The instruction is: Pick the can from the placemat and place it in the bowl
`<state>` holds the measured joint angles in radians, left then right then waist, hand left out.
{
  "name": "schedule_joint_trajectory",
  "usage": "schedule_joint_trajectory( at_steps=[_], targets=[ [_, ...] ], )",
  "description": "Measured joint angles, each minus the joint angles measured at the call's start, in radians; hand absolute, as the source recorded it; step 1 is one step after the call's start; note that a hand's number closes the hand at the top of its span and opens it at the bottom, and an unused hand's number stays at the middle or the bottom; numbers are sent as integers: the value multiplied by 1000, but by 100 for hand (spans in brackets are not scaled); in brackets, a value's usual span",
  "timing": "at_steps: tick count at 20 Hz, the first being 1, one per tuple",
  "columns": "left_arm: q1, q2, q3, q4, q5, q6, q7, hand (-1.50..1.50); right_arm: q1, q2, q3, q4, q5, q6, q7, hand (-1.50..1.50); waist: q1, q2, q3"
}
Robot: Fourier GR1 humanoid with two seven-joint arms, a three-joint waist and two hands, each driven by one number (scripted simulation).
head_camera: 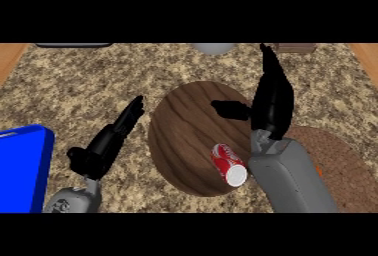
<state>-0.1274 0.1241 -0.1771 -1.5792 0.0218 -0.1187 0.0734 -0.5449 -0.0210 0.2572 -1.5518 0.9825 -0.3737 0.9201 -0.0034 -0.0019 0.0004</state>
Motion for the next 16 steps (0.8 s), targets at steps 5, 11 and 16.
schedule_joint_trajectory(
  at_steps=[5,11,16],
  targets=[
    [7,7,16,2,4,-8,-3,0,183,-61,-72,-201,-71,-35,-42,-150,-12,-2,0],
    [9,6,24,-11,9,-18,3,0,443,-174,-201,-411,-272,-58,-192,-150,-15,-2,1],
    [41,0,13,-29,-8,-17,-8,0,667,-237,-314,-503,-512,-26,-390,-150,-13,-2,1]
  ],
)
